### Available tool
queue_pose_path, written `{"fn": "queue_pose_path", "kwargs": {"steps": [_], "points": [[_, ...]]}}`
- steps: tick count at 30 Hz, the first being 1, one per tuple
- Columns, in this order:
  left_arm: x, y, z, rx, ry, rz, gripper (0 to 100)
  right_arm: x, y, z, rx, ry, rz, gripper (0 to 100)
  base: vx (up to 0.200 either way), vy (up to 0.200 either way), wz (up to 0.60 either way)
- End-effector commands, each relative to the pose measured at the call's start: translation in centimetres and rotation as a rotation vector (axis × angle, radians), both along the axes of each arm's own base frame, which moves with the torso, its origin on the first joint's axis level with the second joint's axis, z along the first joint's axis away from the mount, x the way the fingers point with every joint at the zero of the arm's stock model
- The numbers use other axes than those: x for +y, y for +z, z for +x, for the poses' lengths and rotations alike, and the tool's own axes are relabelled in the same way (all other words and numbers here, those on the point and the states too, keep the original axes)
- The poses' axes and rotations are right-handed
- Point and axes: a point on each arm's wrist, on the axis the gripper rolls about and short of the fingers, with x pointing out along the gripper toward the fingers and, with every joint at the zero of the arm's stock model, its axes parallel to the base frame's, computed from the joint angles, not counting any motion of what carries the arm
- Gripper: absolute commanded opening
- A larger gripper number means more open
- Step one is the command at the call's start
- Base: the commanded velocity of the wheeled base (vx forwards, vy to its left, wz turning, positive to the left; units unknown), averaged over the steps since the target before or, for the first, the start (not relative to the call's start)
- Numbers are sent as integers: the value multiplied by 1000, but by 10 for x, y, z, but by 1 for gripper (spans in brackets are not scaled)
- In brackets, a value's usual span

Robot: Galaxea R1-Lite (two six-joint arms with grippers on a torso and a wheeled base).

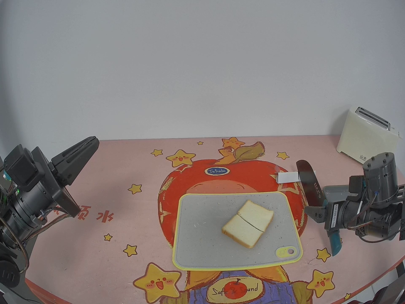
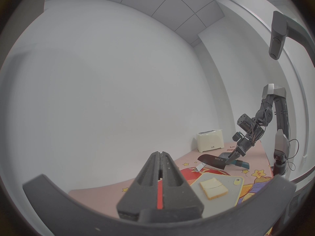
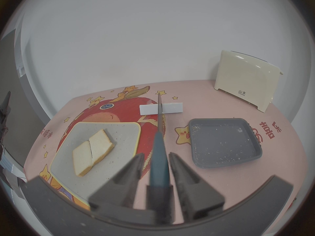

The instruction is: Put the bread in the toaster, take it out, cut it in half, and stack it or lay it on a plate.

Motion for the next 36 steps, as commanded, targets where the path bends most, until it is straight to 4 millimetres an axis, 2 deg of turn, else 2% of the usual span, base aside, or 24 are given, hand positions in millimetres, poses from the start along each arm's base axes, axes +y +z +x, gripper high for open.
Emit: {"fn": "queue_pose_path", "kwargs": {"steps": [1,36], "points": [[0,0,0,0,0,0,0,0,-1,0,3,0,-2,100,0,0,0],[0,0,0,-2,0,-1,0,0,0,-2,-4,9,-20,100,0,0,0]]}}
